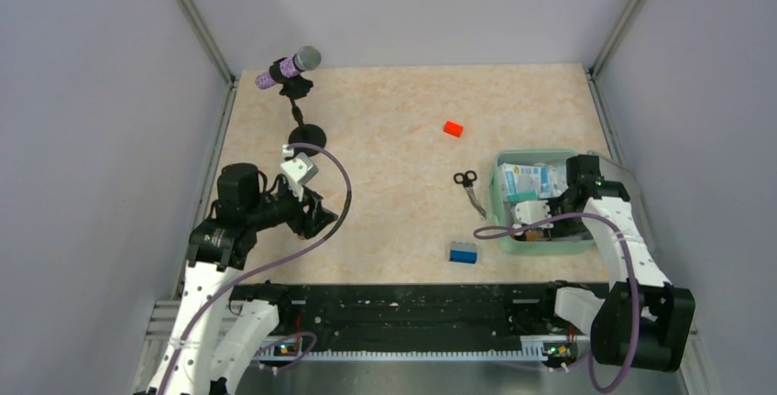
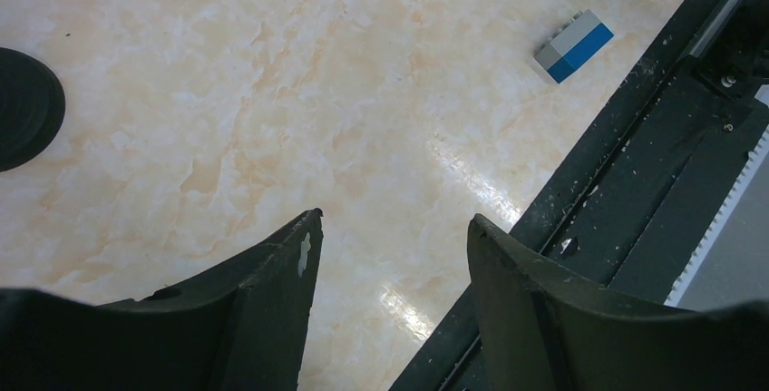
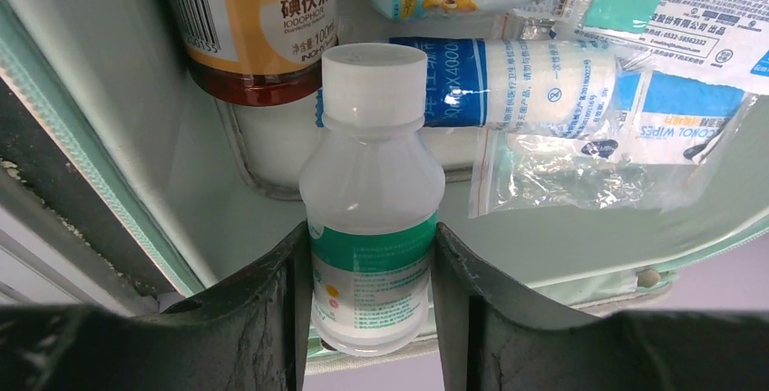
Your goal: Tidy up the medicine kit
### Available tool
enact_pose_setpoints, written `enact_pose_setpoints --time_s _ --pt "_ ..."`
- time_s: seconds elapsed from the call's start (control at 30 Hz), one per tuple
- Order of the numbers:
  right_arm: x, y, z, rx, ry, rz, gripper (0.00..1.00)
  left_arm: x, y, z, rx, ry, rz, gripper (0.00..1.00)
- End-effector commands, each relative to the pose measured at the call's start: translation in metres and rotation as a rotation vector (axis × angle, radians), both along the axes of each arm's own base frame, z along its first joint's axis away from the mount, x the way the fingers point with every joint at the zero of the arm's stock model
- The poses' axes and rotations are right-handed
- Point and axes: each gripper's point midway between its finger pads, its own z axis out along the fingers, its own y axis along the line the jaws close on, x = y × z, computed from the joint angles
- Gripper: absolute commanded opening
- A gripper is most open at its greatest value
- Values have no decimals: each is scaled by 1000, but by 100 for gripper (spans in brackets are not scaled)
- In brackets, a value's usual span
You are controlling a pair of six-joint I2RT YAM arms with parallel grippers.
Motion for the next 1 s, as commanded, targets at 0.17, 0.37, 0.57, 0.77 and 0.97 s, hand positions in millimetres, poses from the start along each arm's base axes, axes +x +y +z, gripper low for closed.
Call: enact_pose_setpoints --time_s 0.17,0.37,0.57,0.77,0.97 --pt "-7 2 13 4 26 41 59 6 -5 5 -31 -22 -21 65" --pt "-7 12 38 61 9 47 62 8 -7 5 -37 -17 -22 65" --pt "5 59 80 352 -61 -3 63 9 -10 2 -59 4 -25 65" --pt "30 137 126 869 -76 -277 71 16 -13 -2 -93 52 -2 65" --pt "44 205 133 1117 -1 -413 73 28 -13 -8 -65 84 7 63"
